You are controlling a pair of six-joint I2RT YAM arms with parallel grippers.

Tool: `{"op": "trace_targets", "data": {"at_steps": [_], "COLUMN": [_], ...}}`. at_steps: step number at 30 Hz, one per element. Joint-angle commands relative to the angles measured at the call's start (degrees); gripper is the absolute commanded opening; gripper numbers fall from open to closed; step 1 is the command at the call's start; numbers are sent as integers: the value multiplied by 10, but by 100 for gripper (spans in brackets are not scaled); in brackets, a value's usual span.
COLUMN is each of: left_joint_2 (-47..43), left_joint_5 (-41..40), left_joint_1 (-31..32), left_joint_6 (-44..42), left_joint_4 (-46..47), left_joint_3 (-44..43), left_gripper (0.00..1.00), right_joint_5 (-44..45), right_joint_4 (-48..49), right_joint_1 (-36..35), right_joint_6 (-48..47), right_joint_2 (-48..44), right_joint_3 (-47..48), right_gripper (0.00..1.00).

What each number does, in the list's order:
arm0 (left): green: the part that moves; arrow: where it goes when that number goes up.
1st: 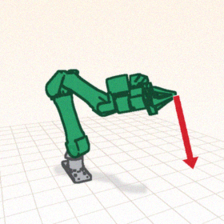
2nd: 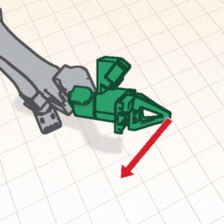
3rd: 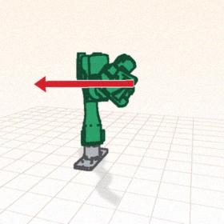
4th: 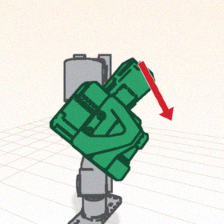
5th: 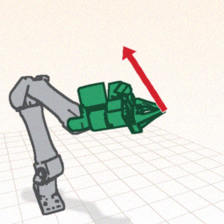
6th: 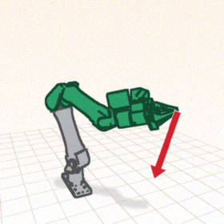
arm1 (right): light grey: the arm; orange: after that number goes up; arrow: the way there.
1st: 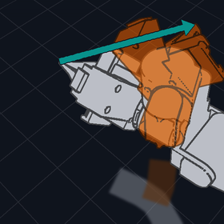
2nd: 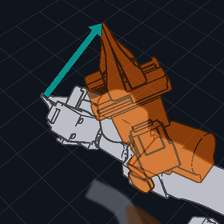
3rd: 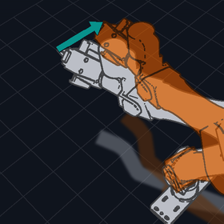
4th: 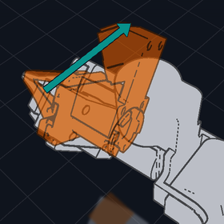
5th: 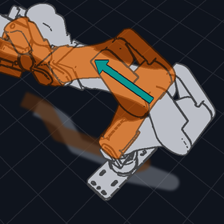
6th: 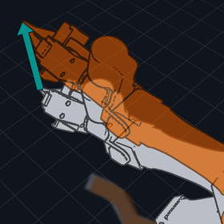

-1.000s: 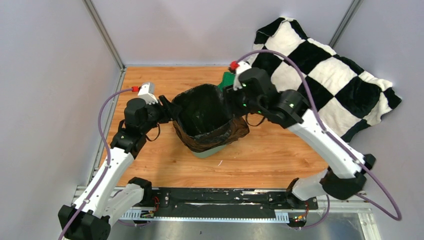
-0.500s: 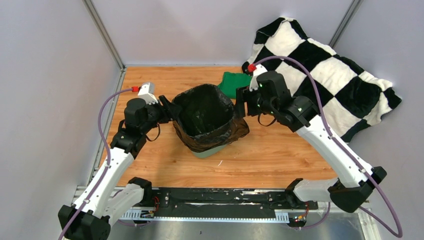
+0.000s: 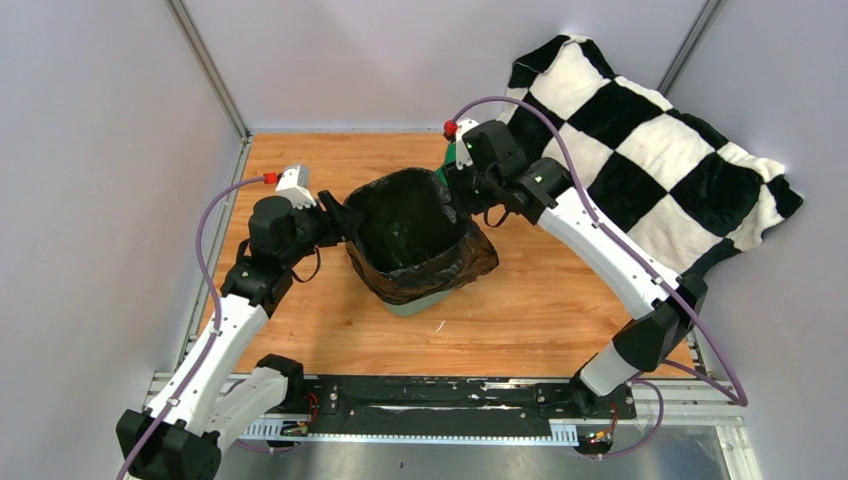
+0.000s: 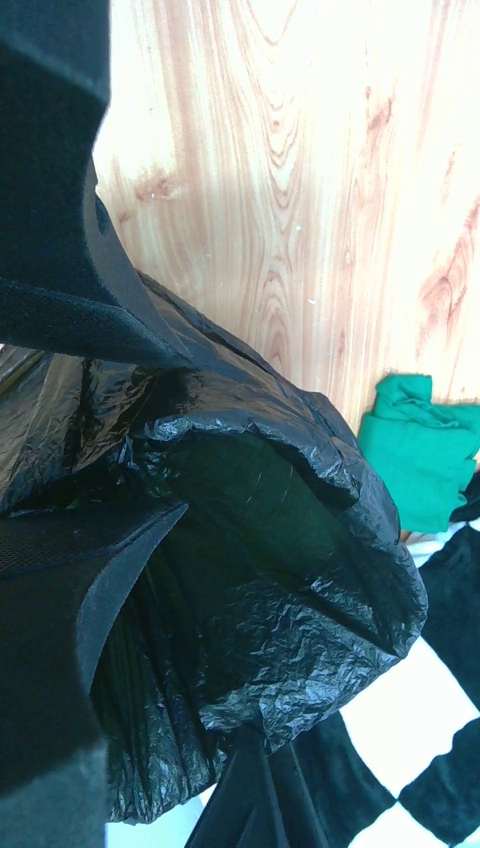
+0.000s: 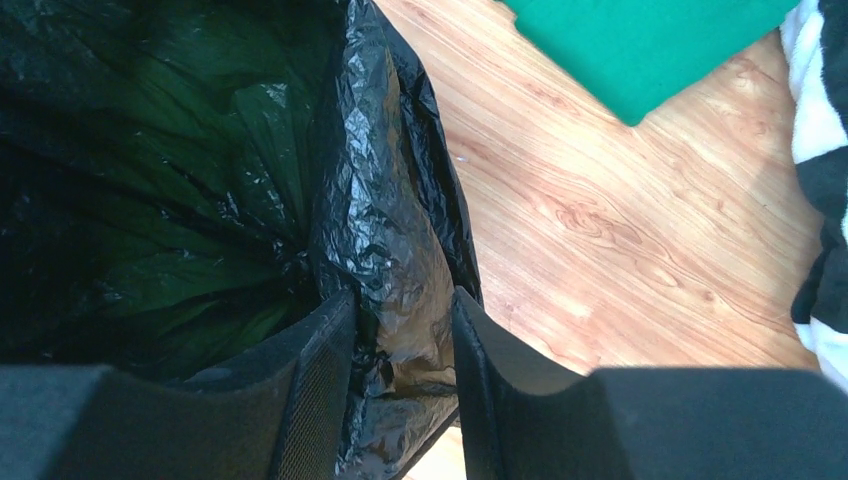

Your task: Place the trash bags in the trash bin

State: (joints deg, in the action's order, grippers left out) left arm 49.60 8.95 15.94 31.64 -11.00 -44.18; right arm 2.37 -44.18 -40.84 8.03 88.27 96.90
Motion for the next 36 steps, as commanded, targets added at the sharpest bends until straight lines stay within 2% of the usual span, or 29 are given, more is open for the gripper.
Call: {"op": "trace_targets", "data": {"at_steps": [1,3,10,18,24,29,36], "left_joint_2": [11,11,6,2,1,1,0], "left_joint_5": [1,2,0,-1,-1,-3,-1], "left_joint_1": [5,5,5,5,5,5,5], "left_joint_6": [-19,-20,-22,-20,-18,-19,-18], "left_joint_4": [-48,-47,-50,-52,-50,-53,-53], "left_joint_3": [10,10,14,17,19,18,16], "left_gripper": [53,53,53,53,53,53,53], "right_joint_5": [46,73,108,38,31,112,201], "right_joint_4": [-45,-54,-52,-27,-23,-20,-2], "right_joint_1": [-7,-8,-8,-8,-8,-6,12], "right_joint_6": [-14,-7,12,20,34,73,145], "right_joint_2": [33,51,81,35,-16,-101,-216], "right_joint_3": [40,49,65,50,21,-50,-208], "right_gripper": [42,43,58,70,75,68,37]}}
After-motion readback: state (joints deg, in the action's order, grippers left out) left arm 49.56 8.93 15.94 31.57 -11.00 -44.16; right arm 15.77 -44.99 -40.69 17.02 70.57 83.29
